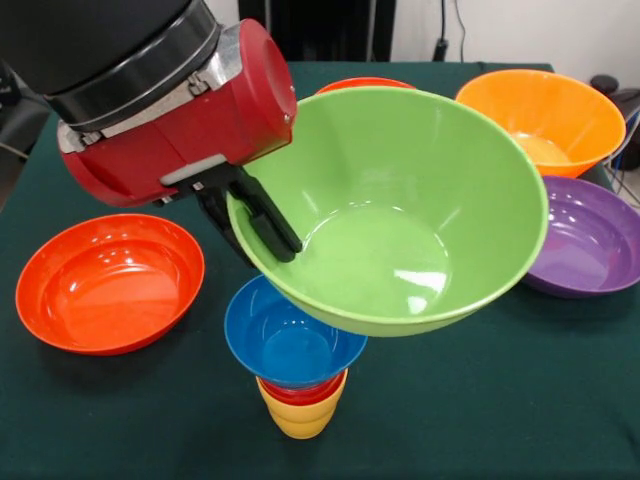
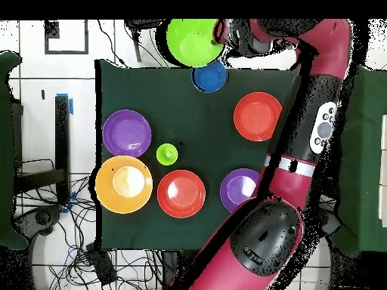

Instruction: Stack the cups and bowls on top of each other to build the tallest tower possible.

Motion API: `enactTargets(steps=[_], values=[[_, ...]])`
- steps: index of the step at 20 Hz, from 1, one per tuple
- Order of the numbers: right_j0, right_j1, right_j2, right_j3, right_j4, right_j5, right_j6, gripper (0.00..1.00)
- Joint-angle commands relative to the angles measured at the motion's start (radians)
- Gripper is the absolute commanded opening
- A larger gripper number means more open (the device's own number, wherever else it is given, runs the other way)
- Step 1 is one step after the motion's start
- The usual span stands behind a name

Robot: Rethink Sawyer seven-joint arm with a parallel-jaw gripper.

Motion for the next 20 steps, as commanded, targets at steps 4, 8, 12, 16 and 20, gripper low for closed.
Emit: enactTargets(steps=[4,8,12,16,20], values=[[-0.001,0.013,0.079,-0.047,-0.127,0.128,-0.406,0.00],[-0.010,0.012,0.066,-0.026,-0.112,0.119,-0.404,0.00],[-0.016,0.014,0.049,-0.006,-0.089,0.095,-0.406,0.00],[-0.016,0.023,0.053,-0.007,-0.089,0.093,-0.425,0.00],[-0.021,0.032,0.047,0.001,-0.079,0.092,-0.432,0.00]])
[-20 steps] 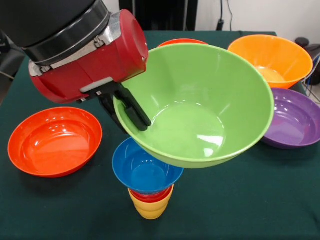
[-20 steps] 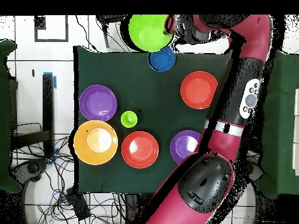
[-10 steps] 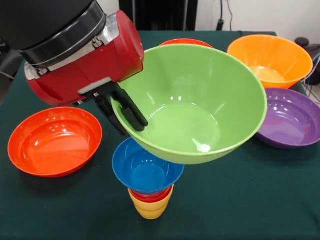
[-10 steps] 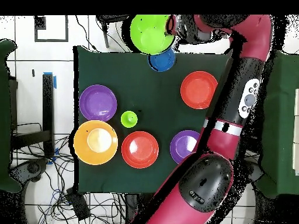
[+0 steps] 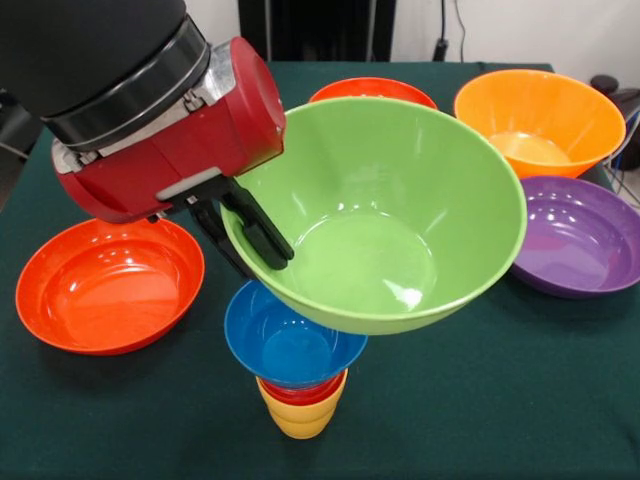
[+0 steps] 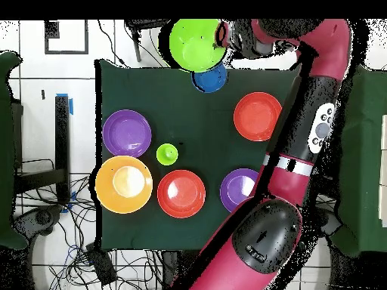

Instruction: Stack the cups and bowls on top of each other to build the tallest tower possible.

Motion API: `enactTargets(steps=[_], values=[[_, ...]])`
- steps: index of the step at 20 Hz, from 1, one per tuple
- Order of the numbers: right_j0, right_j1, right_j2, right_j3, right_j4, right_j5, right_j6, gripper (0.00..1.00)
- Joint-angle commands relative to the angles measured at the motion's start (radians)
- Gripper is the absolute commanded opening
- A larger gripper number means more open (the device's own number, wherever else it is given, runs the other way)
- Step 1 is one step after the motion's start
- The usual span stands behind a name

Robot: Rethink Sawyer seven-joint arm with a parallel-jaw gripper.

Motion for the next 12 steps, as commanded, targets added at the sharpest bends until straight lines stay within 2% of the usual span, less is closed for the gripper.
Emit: enactTargets(steps=[1,12], values=[[-0.014,0.014,0.014,0.014,-0.043,0.069,-0.346,0.00],[-0.018,0.046,0.082,-0.033,-0.102,0.115,-0.412,0.00]])
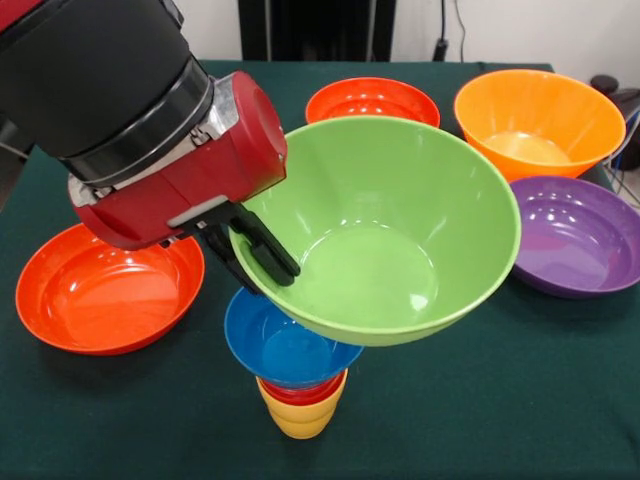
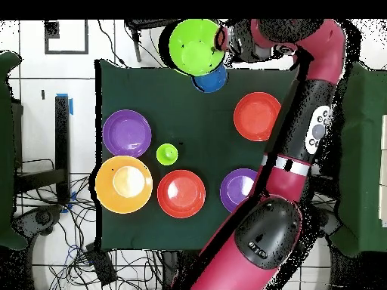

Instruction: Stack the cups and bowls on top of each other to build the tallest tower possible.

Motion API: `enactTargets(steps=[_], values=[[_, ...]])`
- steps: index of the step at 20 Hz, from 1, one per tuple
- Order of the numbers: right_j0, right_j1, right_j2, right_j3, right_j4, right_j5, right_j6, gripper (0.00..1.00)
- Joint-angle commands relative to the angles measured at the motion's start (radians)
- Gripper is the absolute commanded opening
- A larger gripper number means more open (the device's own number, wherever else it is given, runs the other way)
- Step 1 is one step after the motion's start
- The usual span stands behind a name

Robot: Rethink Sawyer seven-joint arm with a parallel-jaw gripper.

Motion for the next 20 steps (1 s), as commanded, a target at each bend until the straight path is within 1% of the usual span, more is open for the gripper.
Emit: enactTargets(steps=[1,7,16,20], values=[[-0.010,0.012,0.058,-0.034,-0.102,0.118,-0.384,0.00],[-0.019,0.020,0.088,-0.046,-0.131,0.143,-0.409,0.00],[-0.044,0.031,0.144,-0.059,-0.196,0.165,-0.458,0.00],[-0.047,0.044,0.208,-0.088,-0.264,0.181,-0.497,0.00]])
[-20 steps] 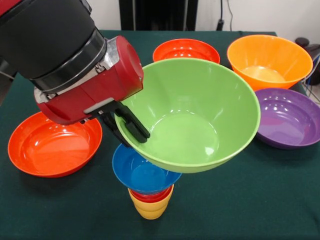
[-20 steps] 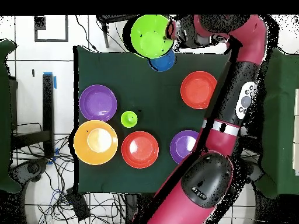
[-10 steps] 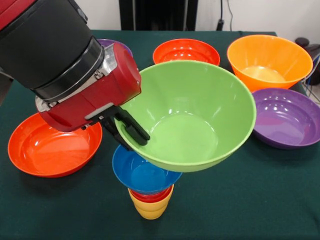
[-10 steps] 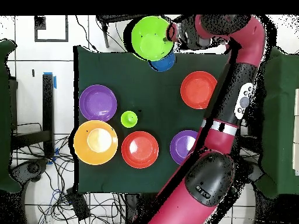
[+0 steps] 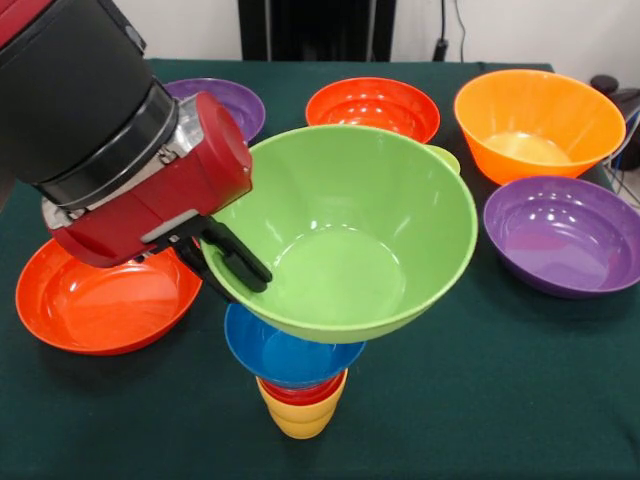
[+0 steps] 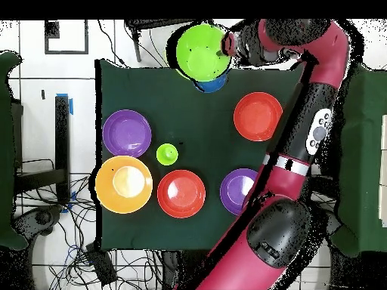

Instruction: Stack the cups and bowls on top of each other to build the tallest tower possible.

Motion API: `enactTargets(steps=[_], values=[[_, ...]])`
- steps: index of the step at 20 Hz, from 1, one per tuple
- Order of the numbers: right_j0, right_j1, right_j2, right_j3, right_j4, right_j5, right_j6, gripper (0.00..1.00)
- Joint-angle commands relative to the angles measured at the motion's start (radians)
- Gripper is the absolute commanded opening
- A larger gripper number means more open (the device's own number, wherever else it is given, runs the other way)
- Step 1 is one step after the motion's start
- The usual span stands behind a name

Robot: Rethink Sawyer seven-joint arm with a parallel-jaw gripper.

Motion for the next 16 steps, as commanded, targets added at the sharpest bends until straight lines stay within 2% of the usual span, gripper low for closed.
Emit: enactTargets(steps=[1,5,16], values=[[-0.003,0.009,0.099,-0.082,-0.156,0.126,-0.403,0.00],[-0.006,0.018,0.163,-0.099,-0.222,0.139,-0.427,0.00],[-0.018,0.040,0.239,-0.101,-0.290,0.144,-0.438,0.00]])
